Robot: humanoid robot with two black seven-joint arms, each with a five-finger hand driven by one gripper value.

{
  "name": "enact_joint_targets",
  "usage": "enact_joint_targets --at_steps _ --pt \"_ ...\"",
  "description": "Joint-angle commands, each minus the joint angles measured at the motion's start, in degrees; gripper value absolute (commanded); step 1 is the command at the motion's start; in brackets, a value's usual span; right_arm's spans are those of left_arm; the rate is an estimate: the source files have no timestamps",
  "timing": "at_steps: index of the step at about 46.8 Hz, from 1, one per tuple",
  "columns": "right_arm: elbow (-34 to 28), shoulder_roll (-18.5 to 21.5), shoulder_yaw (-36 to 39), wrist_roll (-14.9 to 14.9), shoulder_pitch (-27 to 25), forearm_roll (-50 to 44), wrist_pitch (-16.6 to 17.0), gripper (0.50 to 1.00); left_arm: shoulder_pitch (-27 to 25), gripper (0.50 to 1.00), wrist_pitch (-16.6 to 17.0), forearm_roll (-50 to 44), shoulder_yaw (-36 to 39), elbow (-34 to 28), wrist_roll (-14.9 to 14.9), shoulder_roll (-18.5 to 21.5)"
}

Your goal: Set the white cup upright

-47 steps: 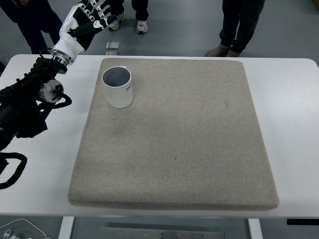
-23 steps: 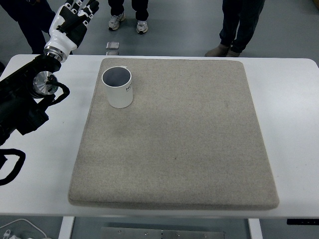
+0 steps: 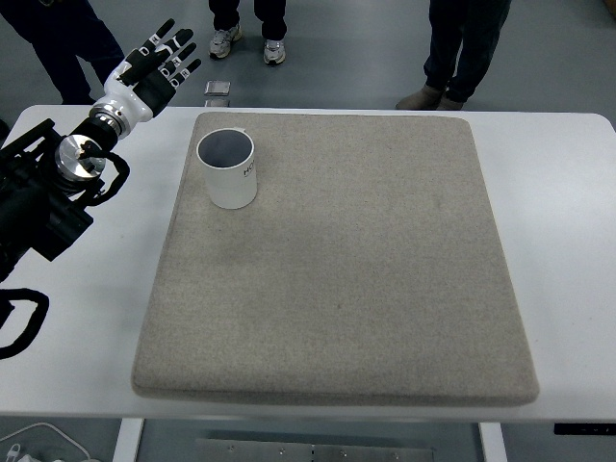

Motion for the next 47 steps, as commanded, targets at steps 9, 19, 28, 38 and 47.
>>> enact_joint_targets --at_steps 9,19,28,38,47 --pt "0.1 0.0 0.0 0.0 0.0 0.0 0.1 0.930 0.3 0.988 1.6 -0.5 -6.3 1.0 3.4 -0.7" --pt "0.3 0.0 0.0 0.0 0.0 0.0 0.1 0.930 0.6 0.990 4.1 -0.5 -9.9 1.1 4.5 -2.6" --pt "0.3 0.0 0.0 0.0 0.0 -0.1 0.1 0.930 1.3 0.992 4.0 -1.9 -11.5 1.0 4.5 -3.3" --pt "0.3 0.0 0.0 0.0 -0.1 -0.1 0.1 0.930 1.3 0.992 4.0 -2.0 -11.4 0.9 4.5 -3.4" --pt "0.3 0.0 0.1 0.0 -0.1 0.0 0.1 0.930 1.3 0.992 3.9 -2.0 -11.2 0.9 4.4 -3.4"
